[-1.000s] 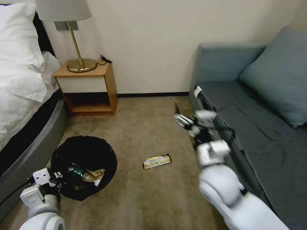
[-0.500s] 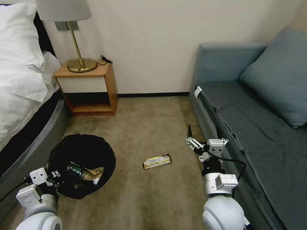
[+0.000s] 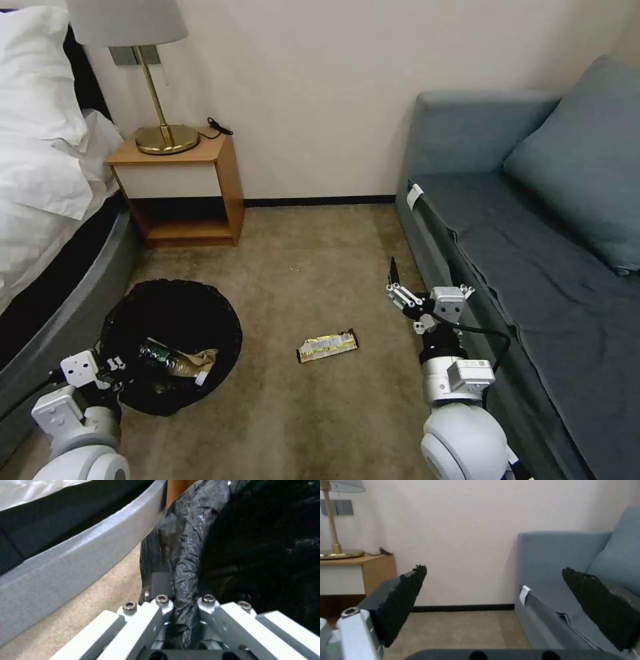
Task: Pick up the trash bin, then pick up the garbage on the floor and place it into the trash bin.
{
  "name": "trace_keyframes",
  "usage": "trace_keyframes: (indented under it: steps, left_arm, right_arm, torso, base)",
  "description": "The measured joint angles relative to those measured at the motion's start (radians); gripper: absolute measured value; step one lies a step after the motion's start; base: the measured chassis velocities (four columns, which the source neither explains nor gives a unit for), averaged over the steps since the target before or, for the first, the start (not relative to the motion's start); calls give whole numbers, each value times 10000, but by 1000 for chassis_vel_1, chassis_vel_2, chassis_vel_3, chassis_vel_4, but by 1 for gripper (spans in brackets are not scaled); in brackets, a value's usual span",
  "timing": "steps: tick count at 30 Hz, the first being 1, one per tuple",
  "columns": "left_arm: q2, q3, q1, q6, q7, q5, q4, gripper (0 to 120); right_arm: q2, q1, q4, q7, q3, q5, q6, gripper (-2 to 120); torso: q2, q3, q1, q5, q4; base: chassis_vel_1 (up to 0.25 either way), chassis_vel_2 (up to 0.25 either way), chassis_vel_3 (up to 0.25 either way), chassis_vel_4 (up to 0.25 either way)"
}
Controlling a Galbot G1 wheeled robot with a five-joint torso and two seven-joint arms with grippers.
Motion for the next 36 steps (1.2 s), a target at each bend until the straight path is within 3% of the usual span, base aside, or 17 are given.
trace_keyframes:
  steps: [25, 36]
  left_arm:
    - [35, -11, -109, 3, -12, 19, 181, 2]
    - [73, -42, -171, 3, -16, -46, 225, 2]
  right_arm:
    - [46, 324, -473, 20, -214, -11, 110, 100]
    - [-523, 1702, -1728, -121, -1029, 85, 22, 100]
  torso:
    - [1, 0, 1, 0, 0]
    - [0, 0, 0, 0, 0]
  base:
    - [-24, 29, 25, -27]
    - [0, 0, 0, 0]
